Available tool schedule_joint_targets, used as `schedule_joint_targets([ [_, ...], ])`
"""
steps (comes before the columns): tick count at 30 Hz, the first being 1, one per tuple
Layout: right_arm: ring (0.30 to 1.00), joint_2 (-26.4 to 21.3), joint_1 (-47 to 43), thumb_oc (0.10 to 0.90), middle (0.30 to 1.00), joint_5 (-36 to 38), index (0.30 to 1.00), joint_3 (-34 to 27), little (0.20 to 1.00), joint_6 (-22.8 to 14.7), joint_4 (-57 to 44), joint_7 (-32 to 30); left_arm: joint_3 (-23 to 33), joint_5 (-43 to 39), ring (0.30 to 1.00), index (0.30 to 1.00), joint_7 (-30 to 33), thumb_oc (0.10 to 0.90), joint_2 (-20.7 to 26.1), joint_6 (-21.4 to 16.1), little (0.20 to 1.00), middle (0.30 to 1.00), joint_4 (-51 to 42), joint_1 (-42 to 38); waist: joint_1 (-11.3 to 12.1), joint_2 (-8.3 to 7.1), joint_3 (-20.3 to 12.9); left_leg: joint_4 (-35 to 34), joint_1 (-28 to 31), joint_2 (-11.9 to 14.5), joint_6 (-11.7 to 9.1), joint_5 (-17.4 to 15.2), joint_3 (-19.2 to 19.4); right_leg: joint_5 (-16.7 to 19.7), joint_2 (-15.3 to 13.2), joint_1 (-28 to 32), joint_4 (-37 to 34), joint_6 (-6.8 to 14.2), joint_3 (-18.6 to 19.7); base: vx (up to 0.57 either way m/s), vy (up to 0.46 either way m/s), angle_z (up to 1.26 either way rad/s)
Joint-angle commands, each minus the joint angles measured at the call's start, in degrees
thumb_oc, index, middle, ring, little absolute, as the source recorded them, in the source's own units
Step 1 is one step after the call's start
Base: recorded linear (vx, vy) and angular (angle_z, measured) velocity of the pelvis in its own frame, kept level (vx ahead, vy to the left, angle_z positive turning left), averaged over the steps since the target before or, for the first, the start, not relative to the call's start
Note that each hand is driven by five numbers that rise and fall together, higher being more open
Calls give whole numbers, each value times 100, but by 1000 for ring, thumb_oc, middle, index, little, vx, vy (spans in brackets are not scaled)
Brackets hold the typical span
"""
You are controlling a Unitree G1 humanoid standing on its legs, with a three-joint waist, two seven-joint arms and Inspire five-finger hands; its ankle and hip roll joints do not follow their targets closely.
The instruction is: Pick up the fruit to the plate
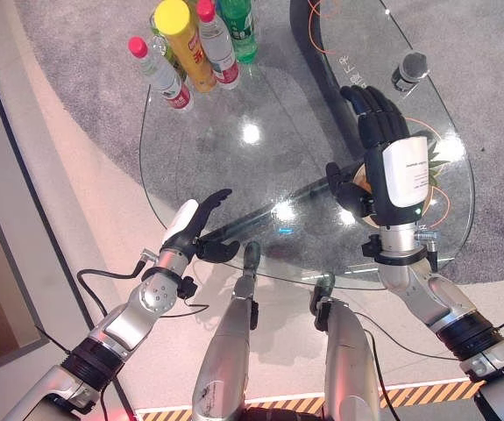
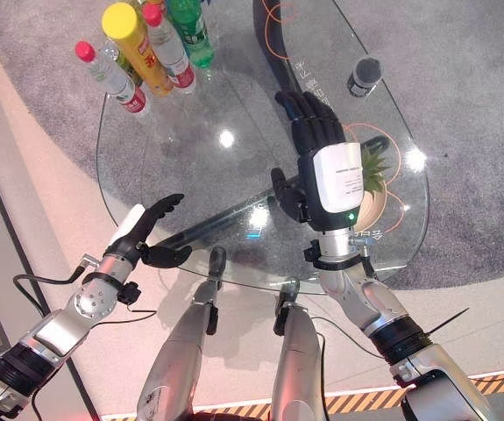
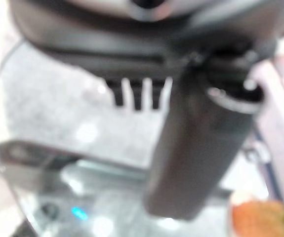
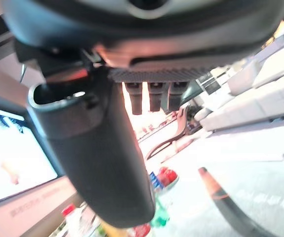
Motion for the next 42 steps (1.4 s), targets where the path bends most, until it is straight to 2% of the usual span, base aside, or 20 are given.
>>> schedule_joint_targets([
  [1, 900, -105, -215, 800, 900, 53, 900, 31, 900, -489, -558, 218, 263, 169, 900, 900, -1, 800, 106, -446, 900, 900, -502, 21, -10, -350, -138, 783, 623, -484, 327, -1015, 397, 1321, 255, 822, -1699, 253, -205, 0, 0, 0],
  [4, 900, -41, -38, 800, 900, 399, 900, 109, 900, -680, -527, 705, 281, 38, 900, 900, -58, 800, 43, -389, 900, 900, -468, 122, -2, -361, -138, 622, 916, -482, 311, -1000, 349, 1327, 248, 1090, -1815, 274, -198, 0, 0, 0],
  [7, 900, 52, 271, 800, 900, 974, 900, 108, 900, -957, -420, 1306, 337, -494, 900, 900, -227, 800, -159, -262, 900, 900, -261, 339, 11, -369, -138, 373, 1354, -460, 283, -949, 286, 1330, 242, 1512, -1984, 292, -170, 0, 0, 0],
  [9, 900, 123, 469, 800, 900, 1080, 900, 131, 900, -1061, -347, 1630, 360, -723, 900, 900, -245, 800, -323, -239, 900, 900, -68, 471, 7, -371, -163, 230, 1563, -435, 268, -916, 247, 1332, 250, 1714, -2078, 293, -147, 0, 0, 0],
  [11, 900, 185, 859, 800, 900, 1739, 900, 152, 900, -1152, -341, 2388, 360, -880, 900, 900, -284, 800, -499, -114, 900, 900, 161, 723, -7, -405, -389, -14, 1827, -399, 240, -867, 191, 1334, 267, 1995, -2276, 302, -129, 63, -13, 1],
  [13, 900, 249, 1094, 800, 900, 2093, 900, 185, 900, -1181, -244, 2953, 377, -936, 900, 900, -443, 800, -592, -16, 900, 900, 389, 859, -12, -442, -545, -155, 1986, -378, 219, -845, 158, 1338, 276, 2166, -2394, 306, -119, 57, -23, 0],
  [15, 900, 325, 1366, 800, 900, 2712, 900, 231, 900, -1089, -159, 3536, 333, -1039, 900, 900, -668, 800, -683, 128, 900, 900, 654, 1002, -29, -481, -730, -304, 2168, -347, 194, -806, 130, 1359, 284, 2358, -2525, 313, -125, 66, -23, -2],
  [16, 900, 403, 1488, 800, 900, 2791, 900, 249, 900, -1022, -67, 3781, 326, -1189, 900, 900, -716, 800, -766, 142, 900, 900, 846, 1087, -42, -509, -844, -355, 2249, -331, 178, -792, 132, 1370, 280, 2438, -2574, 315, -128, 54, -19, -1],
  [18, 900, 430, 1534, 800, 900, 2813, 900, 259, 900, -990, -31, 3878, 330, -1290, 900, 900, -738, 800, -806, 172, 900, 900, 932, 1120, -48, -519, -890, -380, 2283, -324, 172, -786, 133, 1375, 280, 2470, -2596, 316, -131, 18, -6, 0],
  [20, 900, 627, 1865, 800, 900, 3264, 900, 267, 900, -818, 167, 4377, 435, -1573, 900, 900, -865, 800, -1061, 203, 900, 900, 1414, 1347, -88, -570, -1110, -504, 2471, -274, 155, -755, 157, 1410, 277, 2659, -2717, 316, -154, 54, -24, -2],
  [23, 900, 846, 2140, 800, 900, 3501, 900, 255, 900, -494, 441, 4966, 543, -1526, 900, 900, -962, 800, -1284, 166, 900, 900, 1910, 1535, -120, -609, -1317, -631, 2654, -226, 134, -737, 197, 1434, 278, 2836, -2837, 312, -180, 69, -28, 0],
  [24, 900, 938, 2307, 800, 900, 3720, 900, 276, 900, -111, 644, 5386, 605, -1497, 900, 900, -948, 800, -1404, 186, 900, 900, 2233, 1642, -139, -625, -1462, -741, 2803, -187, 121, -720, 214, 1461, 279, 2977, -2942, 310, -193, 51, -24, -1],
  [25, 900, 945, 2320, 800, 900, 3736, 900, 277, 900, -95, 667, 5415, 612, -1489, 900, 900, -956, 800, -1419, 173, 900, 900, 2271, 1650, -140, -626, -1470, -755, 2820, -183, 119, -716, 216, 1464, 279, 2992, -2953, 310, -195, 56, -32, -2],
  [27, 900, 1071, 2472, 800, 900, 3881, 900, 274, 900, 183, 1027, 5722, 712, -1517, 900, 900, -1017, 800, -1581, 77, 900, 900, 2738, 1722, -152, -636, -1622, -888, 2958, -142, 94, -680, 240, 1496, 275, 3131, -3073, 310, -223, 43, -36, -5],
  [28, 900, 1164, 2539, 800, 900, 4012, 900, 256, 900, 495, 1239, 5932, 767, -1543, 900, 900, -1025, 800, -1704, 44, 900, 900, 3034, 1726, -167, -633, -1721, -992, 3043, -112, 80, -644, 255, 1521, 274, 3218, -3161, 311, -245, 43, -38, -7],
  [30, 900, 1300, 2597, 800, 900, 4023, 900, 221, 900, 715, 1532, 6069, 831, -1529, 900, 900, -1075, 800, -1837, -100, 900, 900, 3339, 1710, -183, -630, -1823, -1079, 3112, -86, 67, -612, 268, 1539, 282, 3287, -3230, 309, -253, 38, -30, -4],
  [31, 900, 1383, 2623, 800, 900, 4176, 900, 183, 900, 965, 1747, 6146, 860, -1406, 900, 900, -1127, 800, -1927, -111, 900, 900, 3539, 1680, -197, -624, -1899, -1120, 3156, -75, 63, -604, 274, 1552, 293, 3339, -3282, 300, -258, 39, -25, -2],
  [35, 900, 1715, 2671, 800, 900, 4402, 900, -52, 900, 1409, 2584, 6358, 950, -1476, 900, 900, -1198, 800, -2181, -151, 900, 900, 4245, 1578, -250, -609, -2091, -1178, 3233, -22, 44, -588, 342, 1569, 318, 3436, -3377, 280, -248, 46, -25, -5],
  [39, 900, 2094, 2627, 800, 900, 4563, 900, -356, 900, 1665, 3868, 6451, 1199, -1727, 900, 900, -1072, 800, -2509, -193, 900, 900, 5215, 1494, -286, -585, -2224, -1178, 3322, 44, 31, -624, 459, 1560, 315, 3525, -3426, 250, -239, 40, -13, -6],
  [42, 900, 2240, 2586, 800, 900, 4727, 900, -440, 900, 1756, 4403, 6459, 1354, -1863, 900, 900, -976, 800, -2631, -90, 900, 900, 5640, 1488, -286, -578, -2291, -1178, 3362, 68, 29, -646, 494, 1546, 321, 3577, -3448, 232, -230, 47, -16, -7],
])
